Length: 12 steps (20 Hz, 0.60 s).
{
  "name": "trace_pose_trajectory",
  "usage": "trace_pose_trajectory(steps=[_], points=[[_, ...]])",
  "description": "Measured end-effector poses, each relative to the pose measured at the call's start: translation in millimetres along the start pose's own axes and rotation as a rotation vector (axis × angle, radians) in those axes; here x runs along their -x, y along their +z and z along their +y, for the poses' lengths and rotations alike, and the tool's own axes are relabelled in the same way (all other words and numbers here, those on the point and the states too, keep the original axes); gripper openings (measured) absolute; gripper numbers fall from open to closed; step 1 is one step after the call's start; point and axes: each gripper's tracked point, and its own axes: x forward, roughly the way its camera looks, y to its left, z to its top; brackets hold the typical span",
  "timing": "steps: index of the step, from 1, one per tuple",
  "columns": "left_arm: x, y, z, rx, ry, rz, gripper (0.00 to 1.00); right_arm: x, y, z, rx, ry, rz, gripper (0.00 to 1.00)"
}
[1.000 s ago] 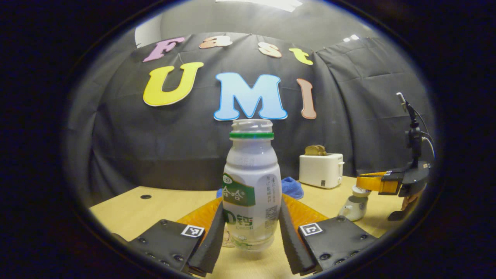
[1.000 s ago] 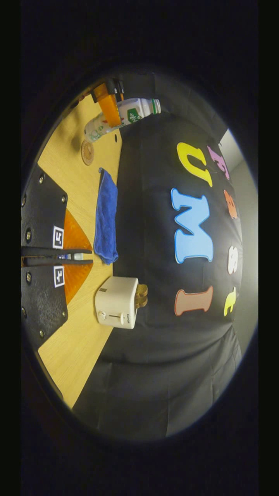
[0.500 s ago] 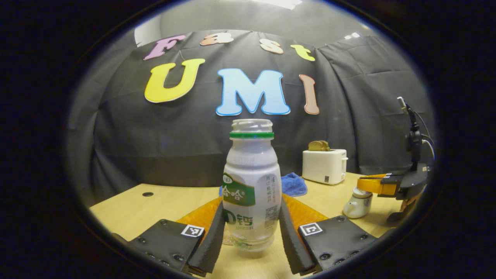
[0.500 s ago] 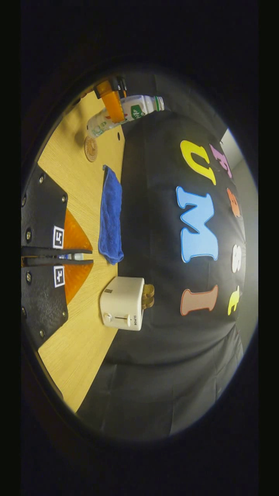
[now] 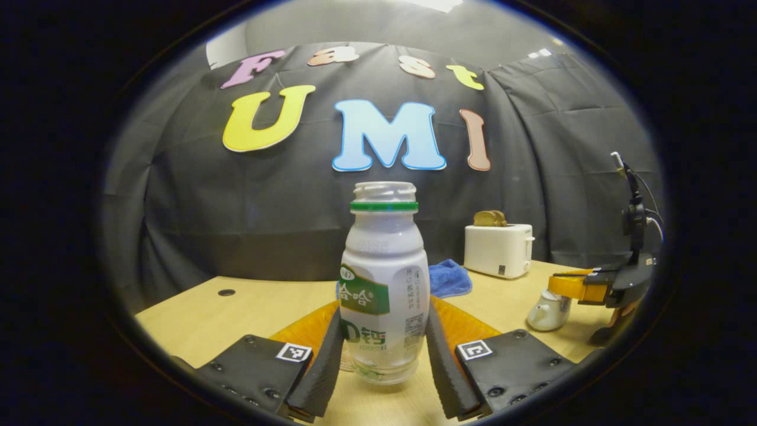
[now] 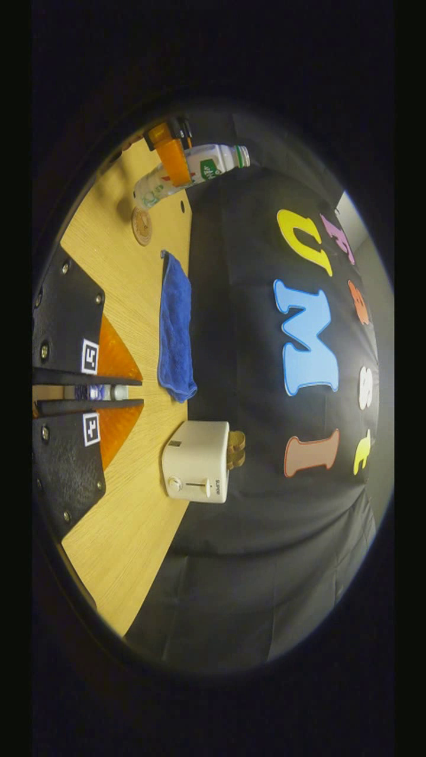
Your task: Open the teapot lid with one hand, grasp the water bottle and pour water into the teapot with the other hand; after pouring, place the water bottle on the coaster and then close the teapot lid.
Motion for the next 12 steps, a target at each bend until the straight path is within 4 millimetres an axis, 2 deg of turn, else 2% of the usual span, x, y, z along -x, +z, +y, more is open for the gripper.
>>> trace_pose_trajectory(steps=[1, 2, 3, 4, 5, 8, 11, 12], points=[[-0.5, 0.2, 0.8, 0.002, 0.001, 0.001, 0.67, 1.5, 3.3, 3.6, 0.003, 0.013, -0.010, 0.23], [-0.7, 0.7, 1.4, 0.005, 0.004, 0.001, 0.74, 4.8, 5.9, 5.2, 0.013, 0.018, -0.018, 0.36], [-1.4, -0.8, 3.0, 0.011, 0.005, 0.000, 0.68, 7.6, 7.7, 3.5, 0.028, 0.007, -0.029, 0.49], [-1.5, -0.5, 5.6, 0.019, 0.010, -0.003, 0.67, 14.0, 10.0, 2.2, 0.044, 0.001, -0.037, 0.89], [-1.5, -0.5, 8.8, 0.027, 0.013, -0.007, 0.71, 20.2, 13.6, 3.1, 0.050, 0.000, -0.053, 0.94], [-4.4, -2.6, 13.6, 0.064, 0.013, -0.004, 0.82, 45.7, 22.7, 12.7, 0.053, 0.022, -0.118, 0.95], [-13.3, -0.8, 22.3, 0.044, 0.034, -0.008, 0.82, 69.1, 21.6, 26.4, 0.072, 0.056, -0.170, 0.95], [-17.6, 0.2, 24.3, 0.039, 0.036, -0.008, 0.78, 72.8, 19.6, 31.6, 0.080, 0.073, -0.176, 0.95]])
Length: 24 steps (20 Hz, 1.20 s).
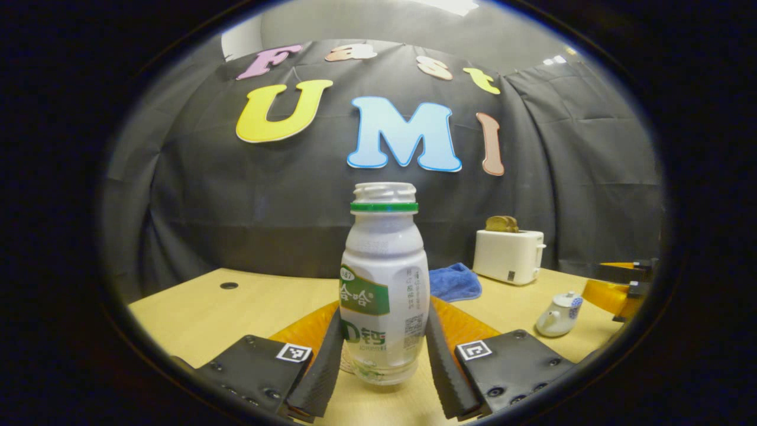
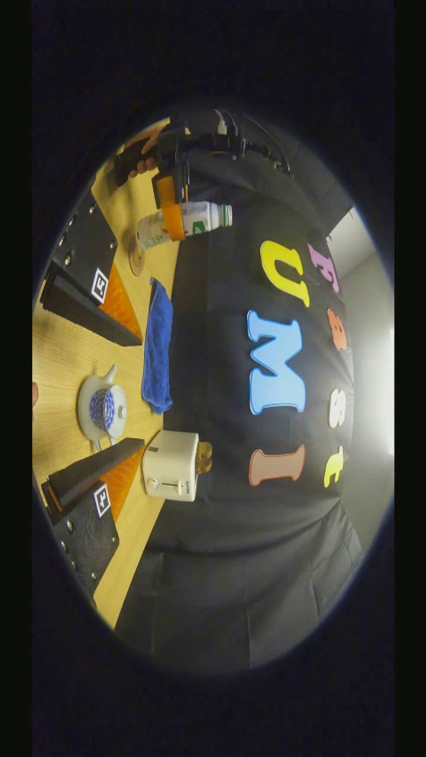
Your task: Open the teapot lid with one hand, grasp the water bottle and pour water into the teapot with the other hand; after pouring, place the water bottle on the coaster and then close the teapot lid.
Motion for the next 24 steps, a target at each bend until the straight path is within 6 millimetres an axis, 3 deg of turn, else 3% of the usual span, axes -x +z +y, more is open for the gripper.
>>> trace_pose_trajectory(steps=[2, 3, 4, 6, 8, 11, 15, 16, 18, 19, 21, 22, 24], points=[[-9.4, -3.2, 2.9, -0.004, 0.008, 0.005, 0.71, 0.6, -5.2, 8.8, 0.019, 0.031, 0.010, 0.95], [-15.2, -10.6, 2.1, 0.003, 0.002, 0.022, 0.74, -0.5, -9.1, 10.8, 0.023, 0.040, 0.024, 0.95], [-21.4, -17.2, 4.1, 0.003, 0.004, 0.039, 0.71, -0.4, -11.7, 13.4, 0.019, 0.054, 0.034, 0.95], [-32.1, -25.5, 15.1, -0.009, 0.025, 0.059, 0.81, 0.9, -7.8, 13.6, 0.001, 0.063, 0.029, 0.95], [-41.2, -26.2, 21.0, 0.001, 0.024, 0.063, 0.81, 1.3, -4.7, 11.6, -0.009, 0.059, 0.015, 0.95], [-67.6, -36.5, 23.1, -0.010, 0.004, 0.098, 0.67, -0.4, -8.4, 9.2, -0.013, 0.053, 0.029, 0.95], [-68.9, -40.8, 25.7, -0.014, 0.008, 0.109, 0.74, -2.0, -10.3, 9.1, -0.015, 0.051, 0.035, 0.95], [-67.5, -38.6, 34.4, -0.009, 0.009, 0.112, 0.82, -1.7, -10.4, 9.8, -0.015, 0.053, 0.035, 0.95], [-66.3, -39.6, 32.4, -0.006, 0.006, 0.118, 0.81, -2.0, -11.5, 10.1, -0.016, 0.056, 0.037, 0.95], [-66.8, -39.0, 32.7, -0.007, 0.004, 0.117, 0.68, -2.6, -11.9, 10.6, -0.016, 0.058, 0.040, 0.95], [-67.5, -41.1, 32.1, -0.003, 0.009, 0.116, 0.70, -2.5, -12.6, 11.9, -0.013, 0.064, 0.043, 0.95], [-67.2, -43.4, 32.1, -0.006, 0.016, 0.117, 0.87, -1.8, -12.9, 12.1, -0.011, 0.064, 0.043, 0.95], [-62.1, -40.7, 36.5, -0.005, 0.040, 0.104, 0.92, -1.5, -12.6, 11.1, -0.015, 0.063, 0.042, 0.95]])
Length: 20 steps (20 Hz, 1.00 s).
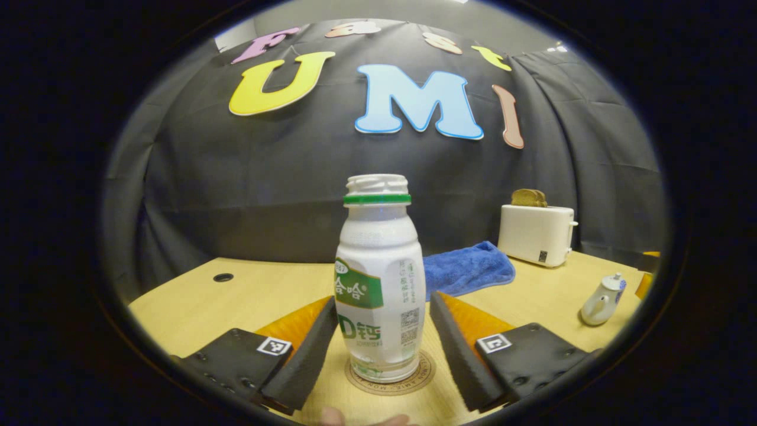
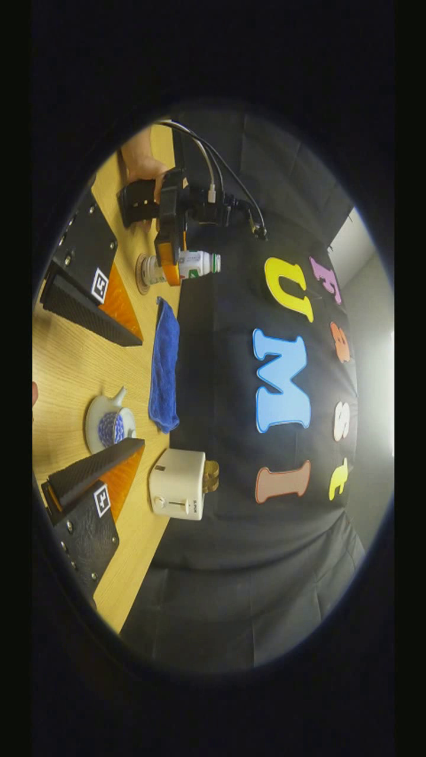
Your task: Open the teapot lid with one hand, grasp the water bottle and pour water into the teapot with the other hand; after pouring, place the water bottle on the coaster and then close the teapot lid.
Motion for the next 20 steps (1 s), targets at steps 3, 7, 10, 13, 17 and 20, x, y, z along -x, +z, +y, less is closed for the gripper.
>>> trace_pose_trajectory(steps=[3, 7, 10, 13, 17, 20], points=[[4.9, 3.2, -0.5, 0.016, 0.000, -0.013, 1.00, -0.1, 0.3, 0.8, -0.005, 0.004, 0.000, 0.95], [17.2, 3.2, -4.7, 0.003, -0.010, -0.012, 1.00, -0.1, -0.1, 3.4, -0.003, 0.012, 0.002, 0.95], [39.8, 1.5, -0.9, 0.000, 0.005, -0.004, 1.00, 0.6, 0.0, 6.1, 0.001, 0.020, 0.000, 0.95], [85.5, 10.0, 1.2, 0.043, 0.021, -0.031, 1.00, 0.9, -0.5, 12.6, 0.007, 0.032, 0.005, 0.95], [153.0, 18.3, -26.3, 0.022, 0.047, -0.104, 1.00, 8.6, -0.3, 32.0, 0.005, 0.015, 0.037, 0.95], [181.7, 16.5, -61.5, 0.036, 0.031, -0.125, 1.00, 28.7, -11.1, 50.0, -0.034, -0.012, 0.061, 0.95]])
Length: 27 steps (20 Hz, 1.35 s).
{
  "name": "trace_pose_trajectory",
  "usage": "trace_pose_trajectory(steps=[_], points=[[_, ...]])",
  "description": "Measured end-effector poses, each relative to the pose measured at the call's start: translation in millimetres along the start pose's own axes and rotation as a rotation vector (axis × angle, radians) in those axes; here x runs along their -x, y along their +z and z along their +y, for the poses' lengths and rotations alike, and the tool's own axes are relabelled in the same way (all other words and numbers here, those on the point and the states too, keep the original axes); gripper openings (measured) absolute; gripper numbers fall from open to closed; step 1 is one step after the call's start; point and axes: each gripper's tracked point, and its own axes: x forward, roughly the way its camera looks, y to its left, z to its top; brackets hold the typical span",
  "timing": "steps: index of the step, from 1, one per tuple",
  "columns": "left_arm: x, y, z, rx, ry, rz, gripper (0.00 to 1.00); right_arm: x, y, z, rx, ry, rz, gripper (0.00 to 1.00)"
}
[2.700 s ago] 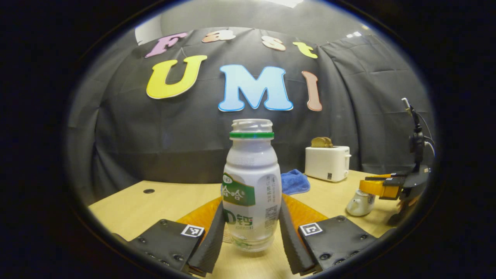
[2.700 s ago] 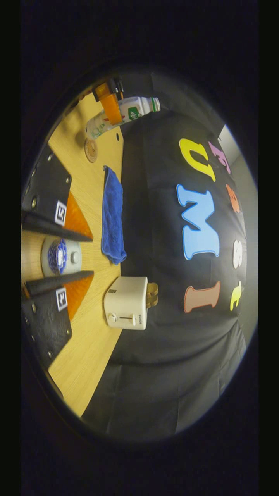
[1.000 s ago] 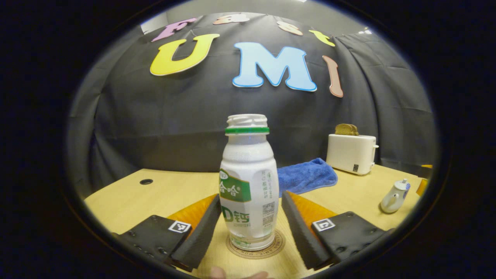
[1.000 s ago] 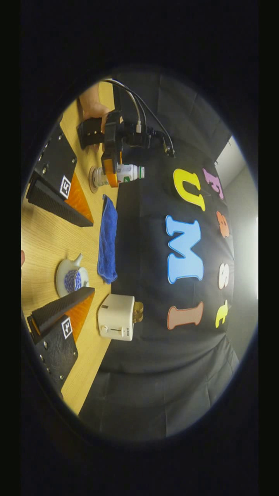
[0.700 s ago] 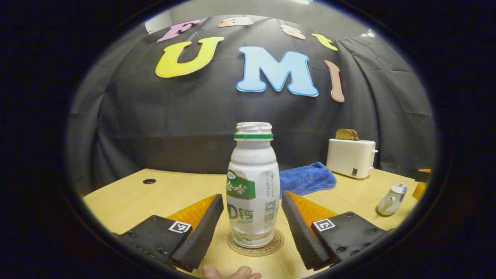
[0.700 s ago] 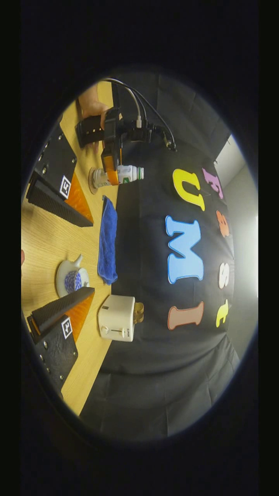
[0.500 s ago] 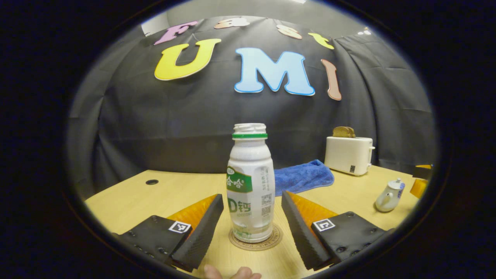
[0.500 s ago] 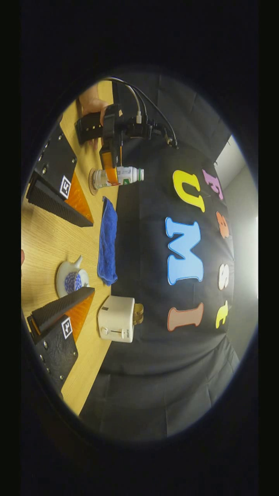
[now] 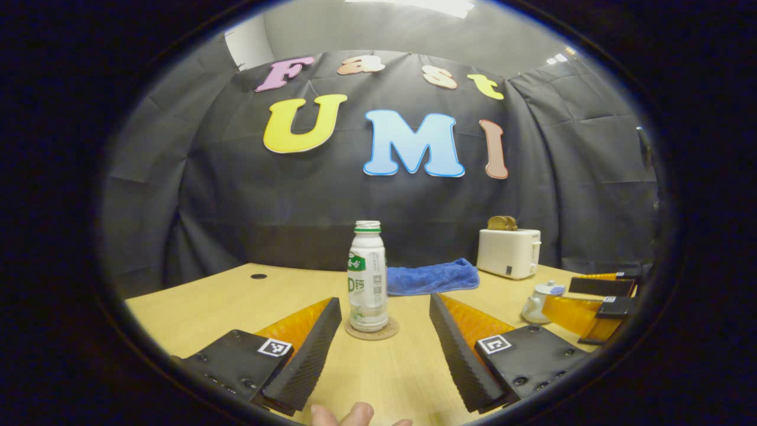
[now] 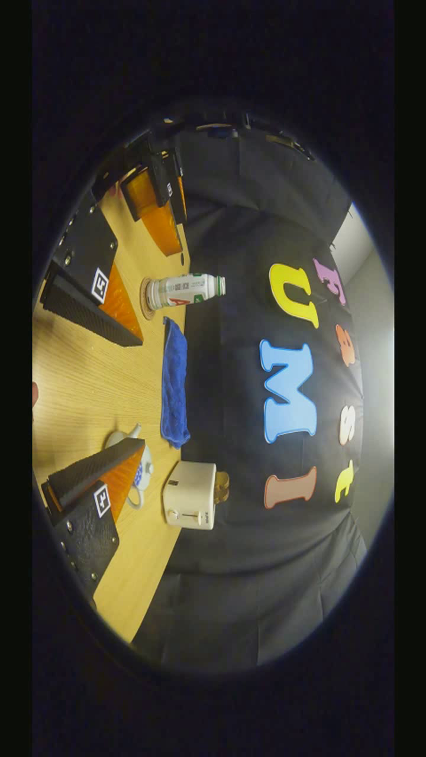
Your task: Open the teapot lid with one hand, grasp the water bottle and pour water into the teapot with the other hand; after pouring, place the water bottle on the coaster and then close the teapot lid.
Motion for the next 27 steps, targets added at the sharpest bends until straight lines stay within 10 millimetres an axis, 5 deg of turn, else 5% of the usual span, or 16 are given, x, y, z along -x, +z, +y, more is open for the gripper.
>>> trace_pose_trajectory(steps=[5, 13, 27], points=[[17.9, -17.3, -20.1, -0.020, -0.005, 0.028, 1.00, 17.5, 3.7, 10.8, 0.006, -0.033, -0.053, 0.95], [36.5, -12.5, -29.2, -0.054, 0.072, 0.025, 0.97, 19.1, 0.7, 7.4, -0.001, -0.098, -0.046, 0.95], [33.1, -19.0, -36.1, -0.056, 0.036, 0.036, 1.00, 26.8, 1.7, 2.1, -0.006, -0.131, -0.048, 0.94]])
